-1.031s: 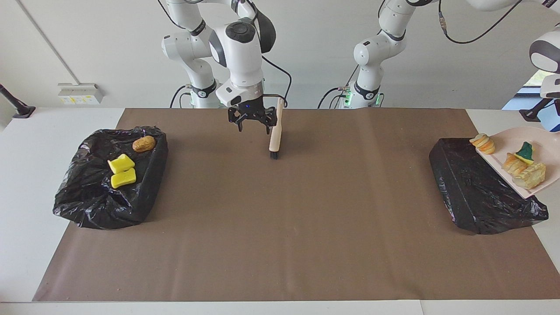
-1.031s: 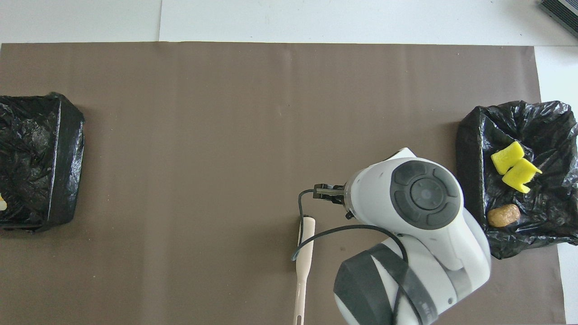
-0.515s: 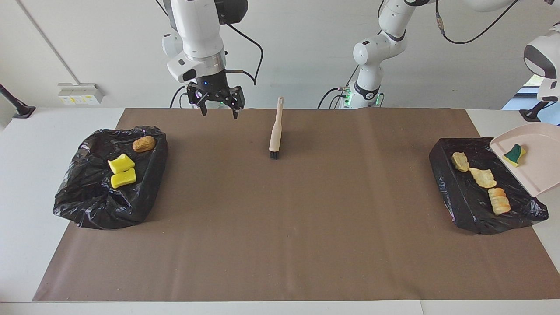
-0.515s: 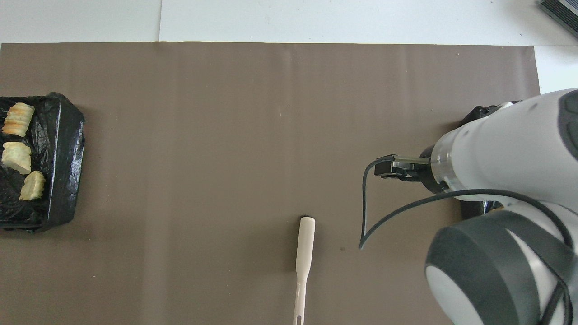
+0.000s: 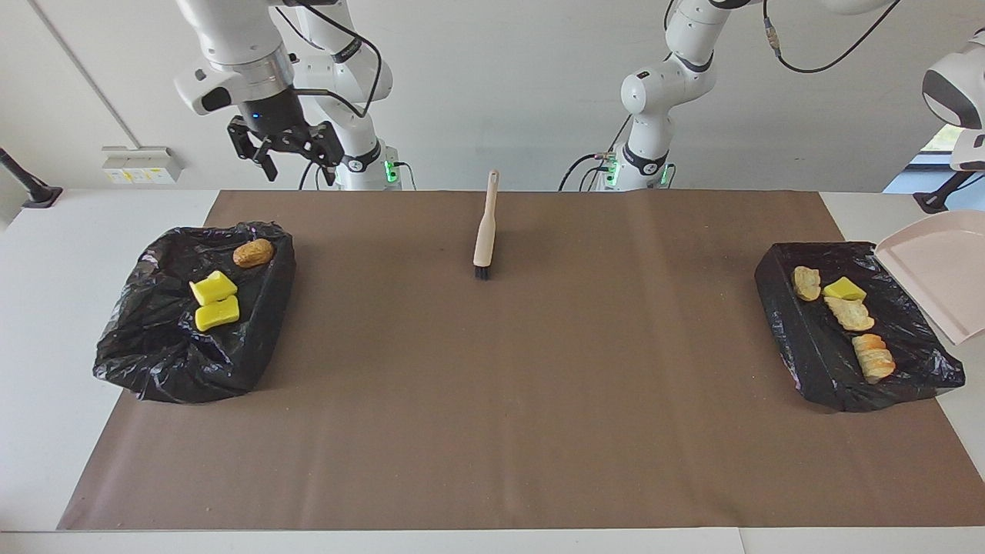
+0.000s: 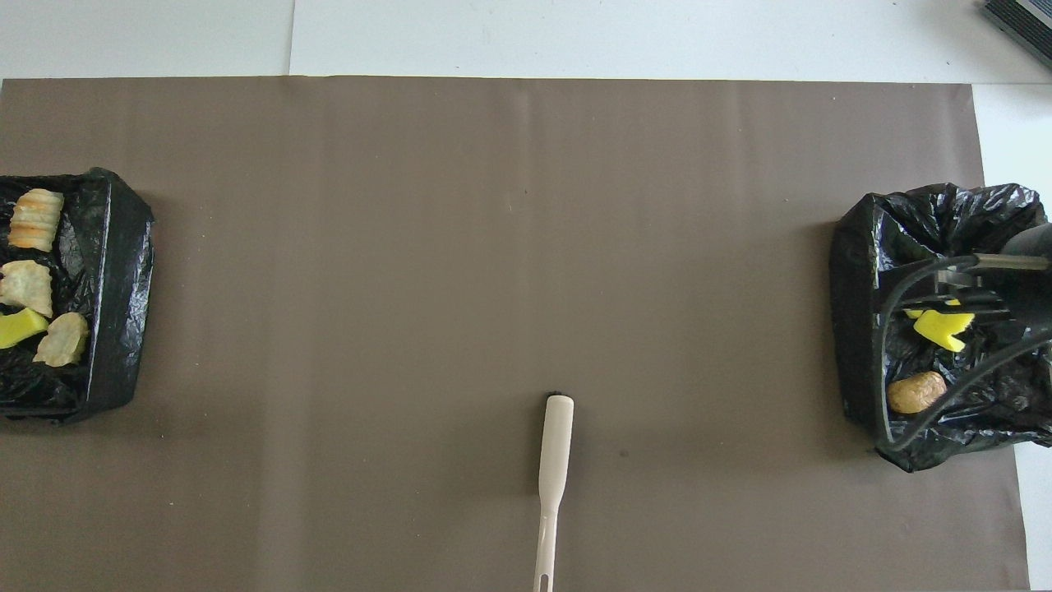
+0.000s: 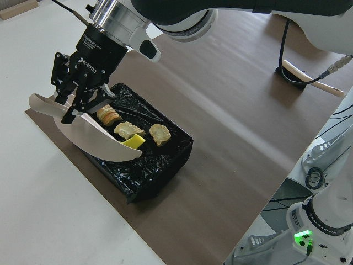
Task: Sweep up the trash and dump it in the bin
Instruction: 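Bring the emptied dustpan back from the bag with the left gripper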
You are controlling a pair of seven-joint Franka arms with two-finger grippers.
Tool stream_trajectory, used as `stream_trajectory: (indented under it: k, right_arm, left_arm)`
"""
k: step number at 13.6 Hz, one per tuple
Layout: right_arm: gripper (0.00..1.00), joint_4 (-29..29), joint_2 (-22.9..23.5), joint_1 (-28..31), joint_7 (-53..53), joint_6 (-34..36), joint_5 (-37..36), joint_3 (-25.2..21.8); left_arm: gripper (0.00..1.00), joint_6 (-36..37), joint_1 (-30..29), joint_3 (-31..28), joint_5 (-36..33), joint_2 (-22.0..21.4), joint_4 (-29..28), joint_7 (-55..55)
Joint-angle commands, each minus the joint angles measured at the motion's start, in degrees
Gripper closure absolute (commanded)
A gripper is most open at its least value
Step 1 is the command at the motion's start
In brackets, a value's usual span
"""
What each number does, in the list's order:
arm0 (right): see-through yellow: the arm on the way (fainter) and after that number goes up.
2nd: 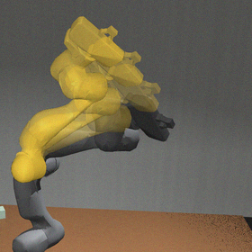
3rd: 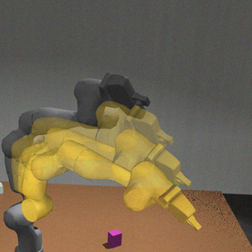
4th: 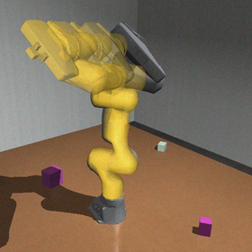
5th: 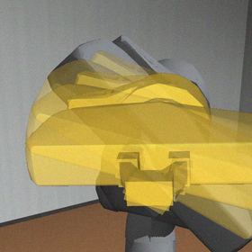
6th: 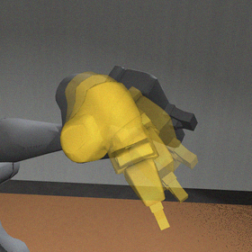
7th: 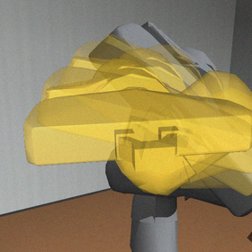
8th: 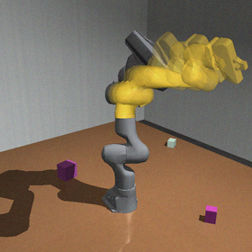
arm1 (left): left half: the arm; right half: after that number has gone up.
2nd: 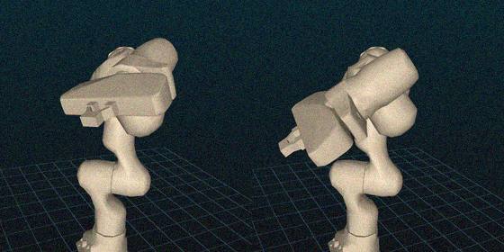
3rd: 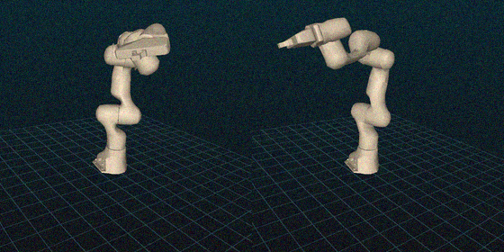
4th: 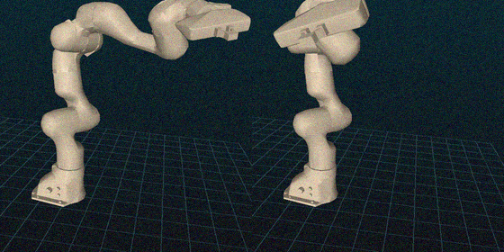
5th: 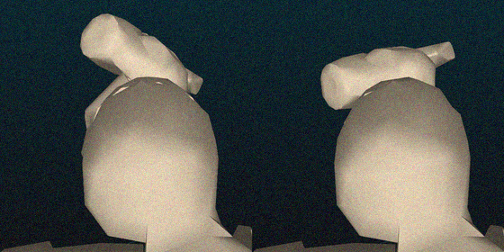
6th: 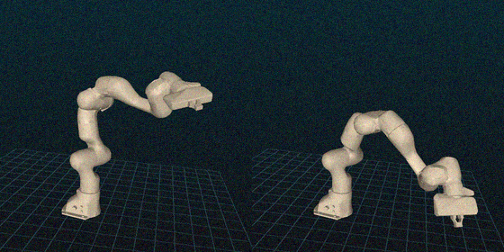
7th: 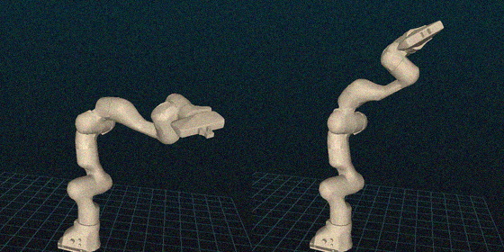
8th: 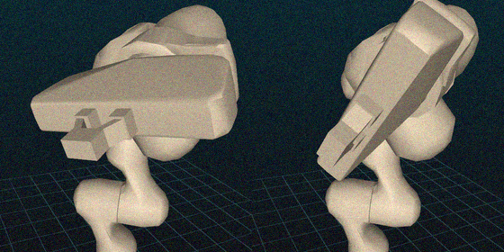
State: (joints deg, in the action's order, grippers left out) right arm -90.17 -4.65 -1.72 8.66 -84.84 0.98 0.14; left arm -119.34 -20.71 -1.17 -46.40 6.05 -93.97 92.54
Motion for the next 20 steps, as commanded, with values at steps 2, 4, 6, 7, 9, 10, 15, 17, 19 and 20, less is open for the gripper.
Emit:
stream_trajectory:
  k: [2, 4, 6, 7, 9, 10, 15, 17, 19, 20]
  right_arm:
    - [0.00, -0.6, -1.3, 0.7, -6.5, 1.3, -0.6, -4.4]
    - [0.00, -0.6, -1.3, 0.8, -6.6, 1.6, -0.5, -4.8]
    - [0.00, -1.0, -1.8, 1.8, -6.7, 3.8, -0.5, -4.8]
    - [0.00, -1.7, -2.1, 2.7, -6.6, 3.6, -0.6, -4.8]
    - [0.00, -2.5, -2.6, 3.3, -6.0, 2.9, -0.6, -4.7]
    - [0.00, -2.5, -2.6, 3.3, -6.0, 3.0, -0.6, -4.8]
    - [0.00, -2.0, -2.5, 2.4, -6.2, 3.6, -0.4, -4.2]
    - [0.00, -2.0, -2.5, 2.2, -6.2, 3.5, 0.3, -3.2]
    - [0.00, -2.0, -2.5, 2.2, -6.2, 3.5, 0.3, -3.0]
    - [0.00, -2.0, -2.5, 2.2, -6.2, 3.5, 0.3, -3.0]
  left_arm:
    - [1.00, 4.7, 2.6, -0.2, 7.4, -0.3, 1.5, -1.0]
    - [1.00, 6.1, 2.2, -0.1, 14.5, -0.3, 1.3, -1.1]
    - [1.00, 9.4, 2.2, -0.1, 23.9, -1.0, 0.7, -3.8]
    - [1.00, 11.7, 2.7, -0.1, 26.8, -1.3, 0.3, -7.3]
    - [1.00, 15.0, 5.3, 0.2, 31.1, -2.5, -1.5, -17.0]
    - [1.00, 15.7, 7.2, 0.3, 32.4, -3.2, -2.6, -22.1]
    - [1.00, 15.8, 20.0, 0.3, 37.5, -3.8, -8.1, -51.0]
    - [1.00, 14.8, 25.9, 0.3, 38.8, -2.9, -8.9, -63.4]
    - [1.00, 14.2, 31.5, 0.3, 40.9, -1.6, -8.8, -72.3]
    - [1.00, 13.5, 34.5, 0.2, 42.3, 0.1, -8.6, -78.9]
